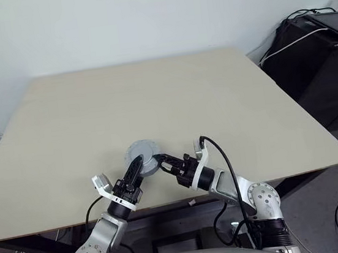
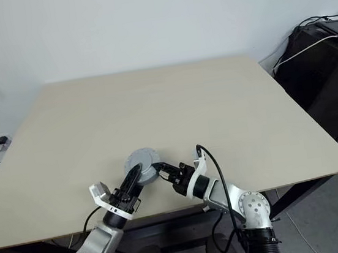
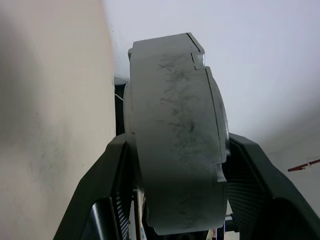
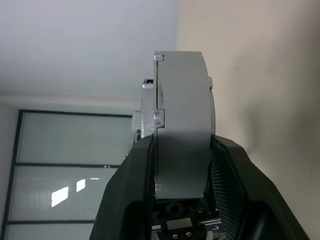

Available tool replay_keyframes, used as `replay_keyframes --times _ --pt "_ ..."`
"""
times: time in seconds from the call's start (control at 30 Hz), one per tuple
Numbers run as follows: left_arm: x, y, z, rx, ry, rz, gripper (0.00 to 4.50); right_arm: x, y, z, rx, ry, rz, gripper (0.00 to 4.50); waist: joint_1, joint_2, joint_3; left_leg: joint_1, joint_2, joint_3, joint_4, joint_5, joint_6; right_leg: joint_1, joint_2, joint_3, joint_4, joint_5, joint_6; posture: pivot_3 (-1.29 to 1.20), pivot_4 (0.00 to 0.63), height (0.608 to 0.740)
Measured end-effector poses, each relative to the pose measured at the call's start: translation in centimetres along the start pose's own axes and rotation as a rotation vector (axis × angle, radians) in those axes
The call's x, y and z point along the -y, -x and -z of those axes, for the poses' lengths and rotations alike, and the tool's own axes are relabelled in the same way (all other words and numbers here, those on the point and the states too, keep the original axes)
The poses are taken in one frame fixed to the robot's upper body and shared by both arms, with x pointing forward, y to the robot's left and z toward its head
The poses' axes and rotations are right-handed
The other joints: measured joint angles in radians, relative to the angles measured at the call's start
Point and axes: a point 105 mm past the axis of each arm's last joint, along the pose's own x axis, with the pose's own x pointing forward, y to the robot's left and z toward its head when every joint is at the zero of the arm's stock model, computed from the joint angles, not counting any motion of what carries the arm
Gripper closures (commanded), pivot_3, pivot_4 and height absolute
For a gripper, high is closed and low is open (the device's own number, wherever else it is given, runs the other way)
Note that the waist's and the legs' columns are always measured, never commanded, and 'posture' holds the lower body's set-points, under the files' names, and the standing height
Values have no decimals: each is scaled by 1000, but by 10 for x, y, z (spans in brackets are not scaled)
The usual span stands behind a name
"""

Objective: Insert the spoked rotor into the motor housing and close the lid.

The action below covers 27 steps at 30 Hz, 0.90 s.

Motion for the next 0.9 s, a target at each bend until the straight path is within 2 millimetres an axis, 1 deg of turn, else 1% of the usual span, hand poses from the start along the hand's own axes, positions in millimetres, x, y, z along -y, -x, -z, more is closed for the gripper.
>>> replay_keyframes --times 0.03,0.07,0.1,0.17,0.27,0.33,0.4,0.47,0.53,0.63,0.7,0.77,0.9 --pt "0 0 0 2 -1 1 2299 0 0 -1 7 6 2 2285 0 0 0 0 0 0 0 0 0 0 0 0 0 0 0 0 0 740" --pt "0 0 0 4 -2 0 2362 -1 1 -2 10 12 -2 1969 0 0 0 0 0 0 0 0 0 1 0 0 0 0 0 0 0 740" --pt "0 0 -1 11 -5 -2 2375 -3 2 -3 13 21 -9 1562 0 0 0 0 0 0 0 0 0 2 0 0 0 0 0 0 0 740" --pt "-1 1 -3 23 -10 -5 2375 -5 3 -4 19 31 -17 959 0 0 0 0 0 0 1 0 0 5 0 0 0 0 0 0 0 740" --pt "-1 1 -5 36 -18 -7 2375 -3 6 -7 36 35 -7 19 1 0 0 1 0 -1 1 0 0 6 0 0 0 0 0 0 0 740" --pt "-1 1 -8 47 -25 -10 2375 0 9 -10 48 46 8 0 1 0 0 1 0 -1 1 0 0 6 0 0 0 0 0 0 0 740" --pt "-2 1 -12 66 -40 -16 2375 2 15 -17 74 121 44 0 2 0 0 1 0 -1 2 0 0 6 0 0 0 0 1 0 0 740" --pt "-3 -2 -20 96 -73 -28 2375 4 23 -24 105 256 99 0 5 0 0 1 -1 -1 3 0 0 6 0 -1 0 -1 2 0 0 740" --pt "-5 -7 -37 162 -115 -54 2375 9 31 -32 139 454 179 0 9 0 0 2 -1 0 4 0 0 5 1 -2 0 -1 3 0 0 740" --pt "-5 -12 -60 257 -162 -81 2375 22 41 -37 146 738 287 0 11 -2 -1 2 0 0 5 0 0 7 1 -2 0 -1 3 0 0 740" --pt "-7 -14 -75 317 -189 -109 2375 29 46 -38 161 880 330 0 15 -3 -2 2 -1 1 5 0 0 9 1 -2 0 -1 2 0 0 740" --pt "-11 -15 -88 362 -205 -141 2376 33 48 -36 168 1008 340 0 20 -3 -2 2 -1 1 5 0 0 9 2 -1 0 0 3 0 0 740" --pt "-22 -19 -105 371 -233 -199 2376 32 50 -37 206 1162 331 0 25 -6 -2 2 -1 0 7 0 -1 9 3 -1 0 0 3 0 0 740"
